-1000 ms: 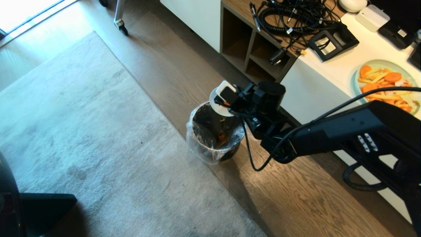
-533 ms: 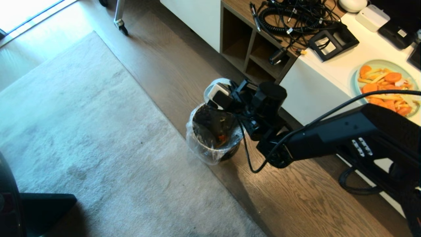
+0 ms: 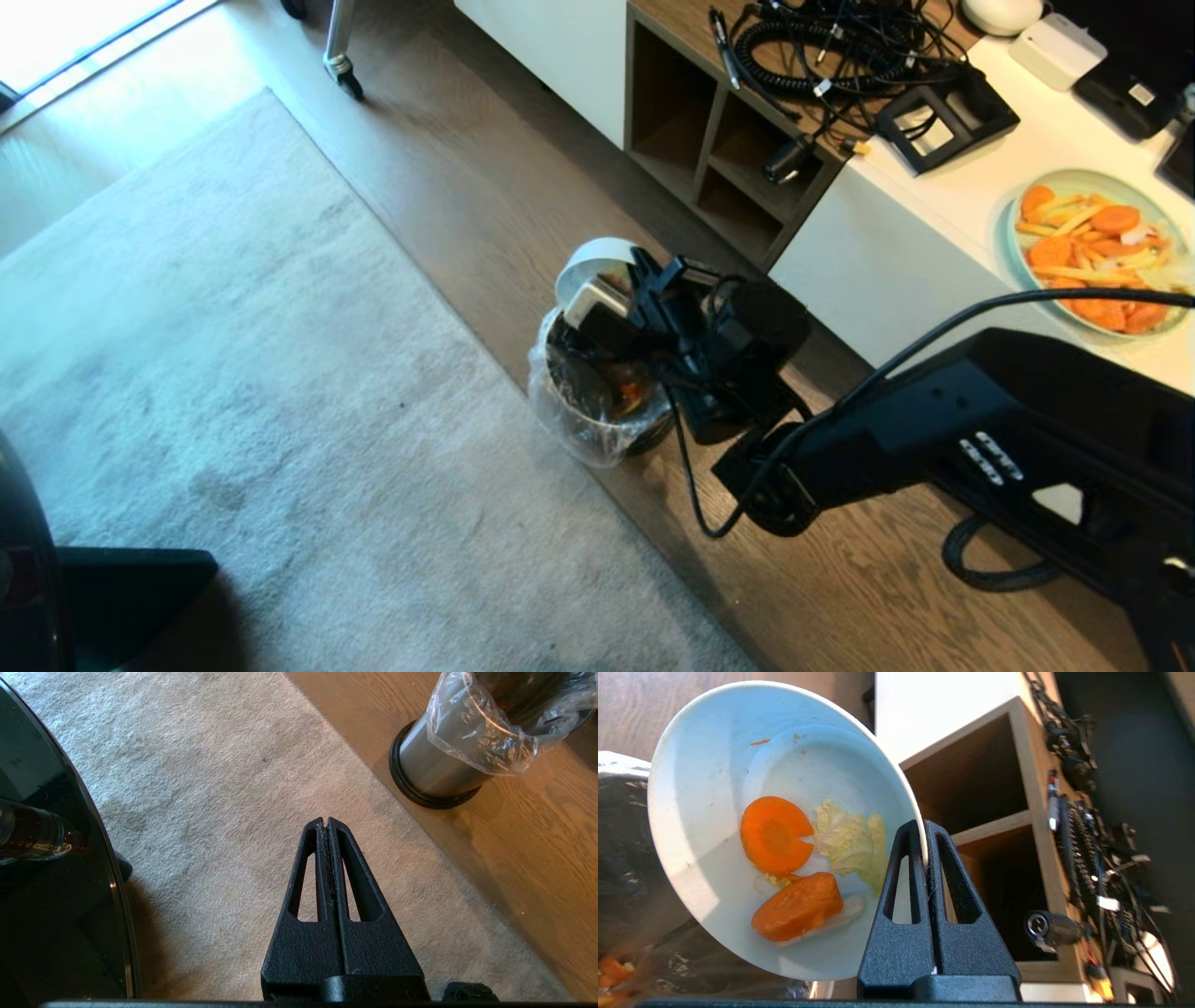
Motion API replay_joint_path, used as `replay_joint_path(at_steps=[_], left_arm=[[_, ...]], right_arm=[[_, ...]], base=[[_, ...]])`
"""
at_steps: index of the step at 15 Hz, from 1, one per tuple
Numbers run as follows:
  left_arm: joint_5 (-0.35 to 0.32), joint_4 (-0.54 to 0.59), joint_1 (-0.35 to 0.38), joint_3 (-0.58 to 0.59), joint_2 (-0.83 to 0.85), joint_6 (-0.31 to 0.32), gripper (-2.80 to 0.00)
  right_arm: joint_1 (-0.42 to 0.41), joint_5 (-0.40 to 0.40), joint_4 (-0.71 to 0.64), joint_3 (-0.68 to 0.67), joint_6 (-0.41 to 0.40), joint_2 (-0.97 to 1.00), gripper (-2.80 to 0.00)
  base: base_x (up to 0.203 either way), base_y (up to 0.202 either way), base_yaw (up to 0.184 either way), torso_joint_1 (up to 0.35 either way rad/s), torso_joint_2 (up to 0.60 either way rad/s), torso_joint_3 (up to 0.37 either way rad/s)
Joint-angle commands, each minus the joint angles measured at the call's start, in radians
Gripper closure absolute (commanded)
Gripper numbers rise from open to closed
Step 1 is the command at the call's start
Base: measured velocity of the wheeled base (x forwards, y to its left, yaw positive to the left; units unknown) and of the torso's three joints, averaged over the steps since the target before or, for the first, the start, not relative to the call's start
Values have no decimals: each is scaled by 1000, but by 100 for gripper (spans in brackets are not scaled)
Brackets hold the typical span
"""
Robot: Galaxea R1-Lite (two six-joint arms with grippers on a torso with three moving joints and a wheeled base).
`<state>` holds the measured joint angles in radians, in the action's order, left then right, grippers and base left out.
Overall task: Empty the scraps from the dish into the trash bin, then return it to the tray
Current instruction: Pour the leftover food from the bowl into the trash can
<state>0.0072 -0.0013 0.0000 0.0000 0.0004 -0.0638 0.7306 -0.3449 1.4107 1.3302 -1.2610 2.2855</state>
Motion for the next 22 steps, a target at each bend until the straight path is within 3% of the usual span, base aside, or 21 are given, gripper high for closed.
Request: replay_joint_path(at_steps=[1,5,13,22], left_arm=[[0,0,0,0,0,-1,0],[0,0,0,0,0,-1,0],[0,0,0,0,0,-1,0],[0,0,0,0,0,-1,0]], right_arm=[[1,-2,84,-62,-16,4,0],[1,20,157,-92,-64,26,0],[-4,168,153,-102,-93,-16,0],[-70,441,157,-327,-41,-117,0]], base=[[0,0,0,0,0,0],[0,0,0,0,0,0],[0,0,0,0,0,0],[0,0,0,0,0,0]])
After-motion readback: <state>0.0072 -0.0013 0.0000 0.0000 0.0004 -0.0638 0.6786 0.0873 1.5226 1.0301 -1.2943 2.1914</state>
